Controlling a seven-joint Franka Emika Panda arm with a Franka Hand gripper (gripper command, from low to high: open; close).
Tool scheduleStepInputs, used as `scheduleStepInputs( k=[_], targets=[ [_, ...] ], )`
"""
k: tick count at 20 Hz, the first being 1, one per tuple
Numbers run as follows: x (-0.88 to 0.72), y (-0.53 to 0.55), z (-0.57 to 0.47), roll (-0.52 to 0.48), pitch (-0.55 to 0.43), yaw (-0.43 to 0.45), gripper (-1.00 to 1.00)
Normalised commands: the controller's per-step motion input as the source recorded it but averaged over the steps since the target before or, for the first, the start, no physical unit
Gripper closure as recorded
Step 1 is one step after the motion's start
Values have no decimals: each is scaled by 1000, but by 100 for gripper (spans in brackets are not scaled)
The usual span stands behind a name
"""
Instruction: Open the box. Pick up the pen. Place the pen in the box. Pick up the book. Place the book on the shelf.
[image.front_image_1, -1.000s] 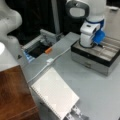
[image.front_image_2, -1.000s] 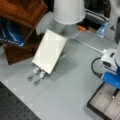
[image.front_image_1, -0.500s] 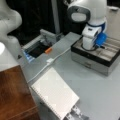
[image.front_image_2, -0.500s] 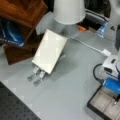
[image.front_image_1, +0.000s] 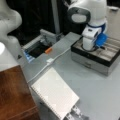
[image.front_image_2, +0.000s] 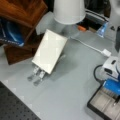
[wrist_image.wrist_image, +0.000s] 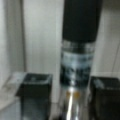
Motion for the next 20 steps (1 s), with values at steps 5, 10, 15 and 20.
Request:
scheduleStepInputs(
  k=[5, 10, 15, 20],
  targets=[
    [-53, 9, 15, -96, -38, -112, -100],
    [-49, -56, 51, -108, -4, -95, -100],
    [-37, -177, 151, -101, 45, -60, -100],
    [26, -320, 197, -70, 90, 34, -100]
  ],
)
